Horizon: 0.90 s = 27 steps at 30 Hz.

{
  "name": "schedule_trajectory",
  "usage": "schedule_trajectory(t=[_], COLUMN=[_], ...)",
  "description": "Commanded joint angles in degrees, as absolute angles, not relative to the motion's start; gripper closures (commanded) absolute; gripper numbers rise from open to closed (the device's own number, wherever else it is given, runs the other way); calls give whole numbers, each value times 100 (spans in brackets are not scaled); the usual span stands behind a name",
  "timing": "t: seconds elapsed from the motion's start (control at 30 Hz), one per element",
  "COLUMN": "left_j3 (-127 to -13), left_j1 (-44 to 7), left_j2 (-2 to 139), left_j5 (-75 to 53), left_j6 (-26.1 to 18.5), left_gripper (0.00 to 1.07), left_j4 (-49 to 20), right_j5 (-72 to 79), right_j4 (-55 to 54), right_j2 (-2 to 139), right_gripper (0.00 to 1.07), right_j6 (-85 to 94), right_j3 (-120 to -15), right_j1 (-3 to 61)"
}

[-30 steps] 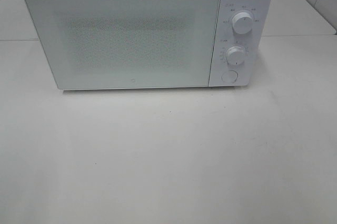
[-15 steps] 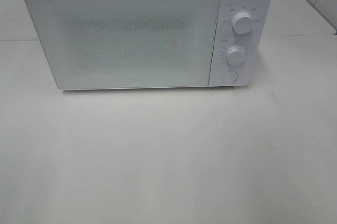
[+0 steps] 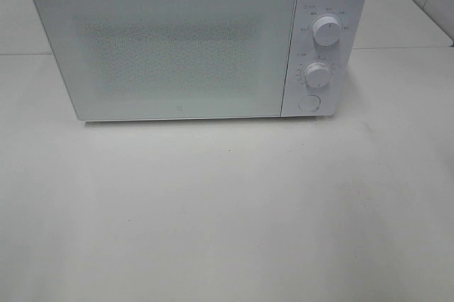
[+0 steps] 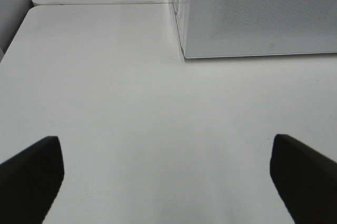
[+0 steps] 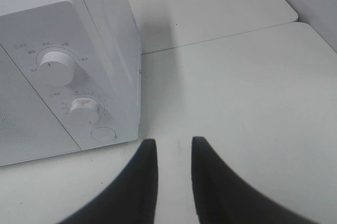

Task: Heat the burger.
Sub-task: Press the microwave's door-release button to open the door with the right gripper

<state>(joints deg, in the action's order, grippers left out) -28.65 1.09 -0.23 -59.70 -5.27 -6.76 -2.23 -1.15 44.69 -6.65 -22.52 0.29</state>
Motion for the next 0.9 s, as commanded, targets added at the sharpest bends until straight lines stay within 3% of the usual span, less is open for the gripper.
schedule_trajectory(t=[0.03,0.13,0.27,0.9], left_j3=[-2848,-2848,-2848,-2848], left_j1=[115,115,115,115], left_j2=[-143,-143,-143,-143], left_j5=[-5947,-5947,-5947,-5947], left_j6=[-493,-493,-493,-493], left_gripper=[6,6,6,6], left_j4=[-688,-688,-688,-688], right_j5=[149,418,837,2000], right_j4=[-92,74,453,762], right_j2=[4727,5025,5523,6818], right_gripper=[88,93,107,107], right_j6=[-802,-1026,-1673,-6394], right_j3=[-2257,-2257,-2257,-2246], right_j1=[-17,-17,-17,-17])
